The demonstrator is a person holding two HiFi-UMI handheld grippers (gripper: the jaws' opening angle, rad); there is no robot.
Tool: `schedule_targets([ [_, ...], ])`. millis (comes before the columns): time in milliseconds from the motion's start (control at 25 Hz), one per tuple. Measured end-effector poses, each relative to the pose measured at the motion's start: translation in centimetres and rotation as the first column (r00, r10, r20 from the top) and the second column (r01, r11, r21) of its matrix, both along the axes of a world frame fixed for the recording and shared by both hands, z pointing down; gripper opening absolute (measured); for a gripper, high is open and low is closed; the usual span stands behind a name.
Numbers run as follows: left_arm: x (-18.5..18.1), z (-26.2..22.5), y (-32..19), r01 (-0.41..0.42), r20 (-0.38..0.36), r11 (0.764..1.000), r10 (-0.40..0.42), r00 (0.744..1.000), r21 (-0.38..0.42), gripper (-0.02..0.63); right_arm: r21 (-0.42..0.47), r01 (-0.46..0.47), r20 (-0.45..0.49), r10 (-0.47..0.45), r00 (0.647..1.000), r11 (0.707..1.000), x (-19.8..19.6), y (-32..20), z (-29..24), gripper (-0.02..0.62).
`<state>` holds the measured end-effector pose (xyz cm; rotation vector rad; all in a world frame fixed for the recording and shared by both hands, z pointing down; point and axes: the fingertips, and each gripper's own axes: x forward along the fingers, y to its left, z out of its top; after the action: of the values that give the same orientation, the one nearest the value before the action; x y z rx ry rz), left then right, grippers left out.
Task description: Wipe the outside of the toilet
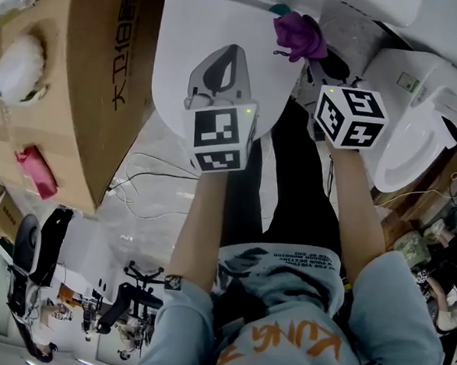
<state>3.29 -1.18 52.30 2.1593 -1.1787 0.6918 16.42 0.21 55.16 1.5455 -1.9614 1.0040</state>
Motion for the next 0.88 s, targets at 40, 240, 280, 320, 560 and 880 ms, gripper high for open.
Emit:
schedule_targets([
  [40, -0.9, 0.2, 0.0, 0.024, 0.004, 1.000, -0.024, 1.000, -0.006, 0.018, 0.000, 0.048, 0.009, -0.048, 0.999, 0.999, -1.7, -0.3, 0.0, 0.054],
  [240, -5.8, 1.3, -0.3, 0.133, 0.022, 0.991, -0.132, 0.991, -0.028, 0.018, 0.005, 0.248, 0.025, -0.248, 0.968, 0.969, -10.1, -2.3, 0.4, 0.054],
  [280, -6.7, 1.4, -0.4, 0.156, 0.024, 0.987, -0.155, 0.988, -0.031, 0.018, 0.008, 0.278, 0.020, -0.278, 0.960, 0.961, -11.4, -3.0, 0.5, 0.054],
  [320, -7.5, 1.5, -0.5, 0.179, 0.026, 0.983, -0.178, 0.984, -0.034, 0.018, 0.011, 0.304, 0.013, -0.304, 0.953, 0.953, -12.5, -3.7, 0.5, 0.054],
  [560, -12.4, 2.4, -0.7, 0.285, 0.038, 0.957, -0.284, 0.958, -0.050, 0.018, 0.037, 0.362, -0.102, -0.357, 0.929, 0.932, -16.1, -8.4, 1.5, 0.054],
  [880, -15.3, 2.9, -1.4, 0.351, 0.040, 0.935, -0.349, 0.936, -0.056, 0.018, 0.085, 0.420, -0.294, -0.380, 0.877, 0.903, -18.9, -13.9, 2.7, 0.054],
])
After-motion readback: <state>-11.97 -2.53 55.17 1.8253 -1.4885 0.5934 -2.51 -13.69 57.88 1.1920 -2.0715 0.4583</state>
